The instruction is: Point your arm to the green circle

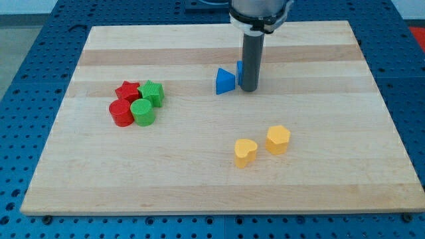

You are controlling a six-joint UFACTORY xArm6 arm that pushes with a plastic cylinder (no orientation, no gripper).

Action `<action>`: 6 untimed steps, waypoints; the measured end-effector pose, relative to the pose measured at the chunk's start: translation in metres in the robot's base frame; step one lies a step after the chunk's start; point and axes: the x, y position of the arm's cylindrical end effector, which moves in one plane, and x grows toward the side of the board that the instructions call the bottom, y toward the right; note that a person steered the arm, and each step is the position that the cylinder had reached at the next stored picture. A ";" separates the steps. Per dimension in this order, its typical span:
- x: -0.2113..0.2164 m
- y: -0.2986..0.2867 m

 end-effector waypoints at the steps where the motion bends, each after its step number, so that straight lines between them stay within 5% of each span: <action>1: 0.010 0.013; 2: 0.044 0.009; 4: 0.116 -0.103; 6: 0.092 -0.166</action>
